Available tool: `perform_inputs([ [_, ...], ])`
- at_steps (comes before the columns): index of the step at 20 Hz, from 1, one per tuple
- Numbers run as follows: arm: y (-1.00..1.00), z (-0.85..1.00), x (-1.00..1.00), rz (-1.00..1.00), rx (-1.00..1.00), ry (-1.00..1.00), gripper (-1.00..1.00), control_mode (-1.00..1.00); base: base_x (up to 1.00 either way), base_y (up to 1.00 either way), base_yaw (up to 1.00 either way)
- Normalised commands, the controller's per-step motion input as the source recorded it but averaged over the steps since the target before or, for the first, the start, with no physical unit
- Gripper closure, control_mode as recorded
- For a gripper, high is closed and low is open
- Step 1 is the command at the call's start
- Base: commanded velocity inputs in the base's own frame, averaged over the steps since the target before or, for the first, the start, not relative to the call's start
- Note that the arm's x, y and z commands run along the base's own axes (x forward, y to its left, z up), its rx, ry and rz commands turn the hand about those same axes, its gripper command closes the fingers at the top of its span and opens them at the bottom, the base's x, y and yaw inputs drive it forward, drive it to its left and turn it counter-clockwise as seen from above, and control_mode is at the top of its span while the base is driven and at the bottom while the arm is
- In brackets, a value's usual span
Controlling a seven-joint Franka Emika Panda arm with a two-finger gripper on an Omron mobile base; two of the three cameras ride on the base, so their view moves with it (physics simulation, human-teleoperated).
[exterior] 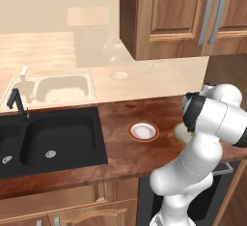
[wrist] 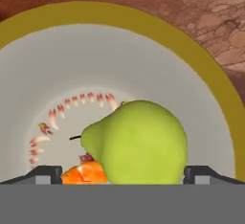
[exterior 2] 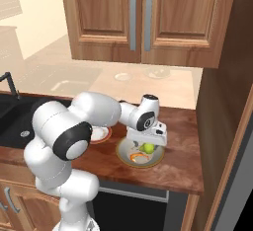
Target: Remove the pear from the bowl and place it on the small plate. Then place the bowl with only the shrimp in the microwave, close the door, and press the start button to microwave the shrimp.
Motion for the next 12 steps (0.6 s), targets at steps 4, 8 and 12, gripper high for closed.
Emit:
perform_inputs([
  [4,-0.08,-0.11,0.11,0.00,0.00,0.00,-1.00,-1.00,0.00,0.00,0.00],
  [8,-0.02,-0.12,0.04,0.00,0.00,0.00,-1.00,-1.00,0.00,0.00,0.00],
  [12,0.00,-0.22,0.00,0.00,0.00,0.00,-1.00,-1.00,0.00,0.00,0.00],
])
